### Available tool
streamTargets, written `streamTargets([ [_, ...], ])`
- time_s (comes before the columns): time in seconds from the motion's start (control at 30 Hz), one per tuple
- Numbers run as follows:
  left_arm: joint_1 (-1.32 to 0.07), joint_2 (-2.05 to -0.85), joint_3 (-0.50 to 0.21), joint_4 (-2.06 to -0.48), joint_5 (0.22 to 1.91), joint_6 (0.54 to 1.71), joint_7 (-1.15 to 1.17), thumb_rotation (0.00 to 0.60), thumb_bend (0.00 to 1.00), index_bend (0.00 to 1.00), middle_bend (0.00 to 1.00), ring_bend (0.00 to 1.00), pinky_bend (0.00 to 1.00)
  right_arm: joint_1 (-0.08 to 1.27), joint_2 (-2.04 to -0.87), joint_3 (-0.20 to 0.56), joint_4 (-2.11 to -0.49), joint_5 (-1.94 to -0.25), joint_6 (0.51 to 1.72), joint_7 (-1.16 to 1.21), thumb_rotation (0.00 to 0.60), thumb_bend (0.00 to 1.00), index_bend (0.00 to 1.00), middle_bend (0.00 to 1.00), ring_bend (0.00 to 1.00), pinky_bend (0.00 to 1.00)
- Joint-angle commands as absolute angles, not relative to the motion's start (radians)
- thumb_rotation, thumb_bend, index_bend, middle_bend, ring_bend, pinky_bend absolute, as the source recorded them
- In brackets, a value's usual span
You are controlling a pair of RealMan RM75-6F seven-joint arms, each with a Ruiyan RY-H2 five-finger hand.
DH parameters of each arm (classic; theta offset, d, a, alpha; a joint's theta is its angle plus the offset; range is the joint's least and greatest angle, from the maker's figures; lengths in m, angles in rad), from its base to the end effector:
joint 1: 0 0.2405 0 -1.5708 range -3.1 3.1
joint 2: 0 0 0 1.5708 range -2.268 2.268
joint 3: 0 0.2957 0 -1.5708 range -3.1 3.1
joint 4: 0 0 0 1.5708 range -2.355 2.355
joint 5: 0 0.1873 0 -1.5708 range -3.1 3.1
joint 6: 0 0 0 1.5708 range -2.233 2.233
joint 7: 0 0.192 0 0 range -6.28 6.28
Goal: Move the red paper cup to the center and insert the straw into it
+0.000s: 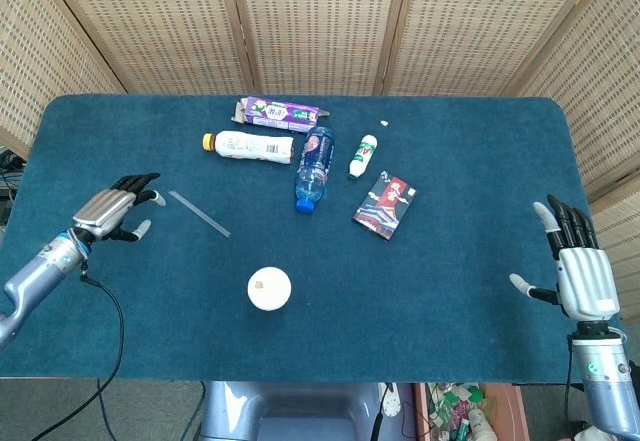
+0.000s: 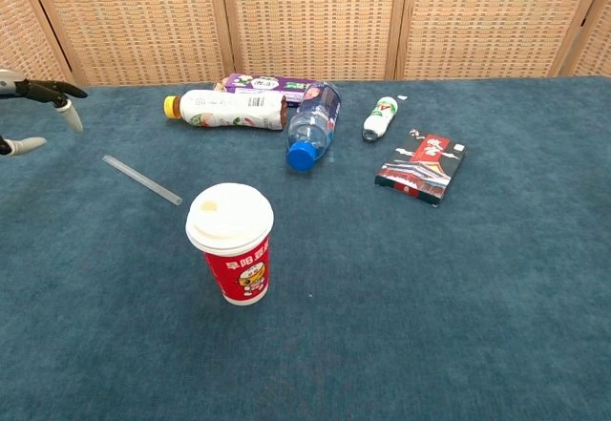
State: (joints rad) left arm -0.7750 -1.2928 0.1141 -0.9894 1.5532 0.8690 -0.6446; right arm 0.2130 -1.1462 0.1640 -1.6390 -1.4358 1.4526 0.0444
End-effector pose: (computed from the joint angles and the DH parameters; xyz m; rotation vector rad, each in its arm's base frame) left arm -0.2944 0.4510 0.1060 -1.8998 -1.0755 -0.7705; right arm -0.2982 -0.2905 0.2052 1.3281 -0.8781 1.1121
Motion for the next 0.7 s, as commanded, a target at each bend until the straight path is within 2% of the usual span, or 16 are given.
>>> streamTargets([
  [0.03, -0.834, -1.315, 0.067, -1.015, 1.556, 0.832, -0.432, 0.600, 0.50, 0.33, 0.00, 0.00, 0.00, 0.213, -1.146, 0.163, -1.639, -1.435, 1.451, 0.044, 0.600, 0.00, 0.00, 0.00, 0.00, 0.00],
  [0.13, -0.858, -1.337, 0.062, -1.010, 1.571, 0.815, -0.377, 0.600, 0.46, 0.35, 0.00, 0.00, 0.00, 0.213, -1.146, 0.164, -1.638, -1.433, 1.448, 0.045, 0.600, 0.00, 0.00, 0.00, 0.00, 0.00],
  [0.3, -0.878, -1.390, 0.065, -0.966, 1.604, 0.821, -0.369, 0.600, 0.27, 0.35, 0.00, 0.00, 0.00, 0.214, -1.147, 0.166, -1.634, -1.429, 1.443, 0.047, 0.600, 0.00, 0.00, 0.00, 0.00, 0.00],
  [0.7, -0.877, -1.516, 0.082, -0.830, 1.642, 0.860, -0.453, 0.600, 0.26, 0.39, 0.00, 0.00, 0.00, 0.217, -1.149, 0.168, -1.627, -1.419, 1.429, 0.054, 0.600, 0.00, 0.00, 0.00, 0.00, 0.00],
])
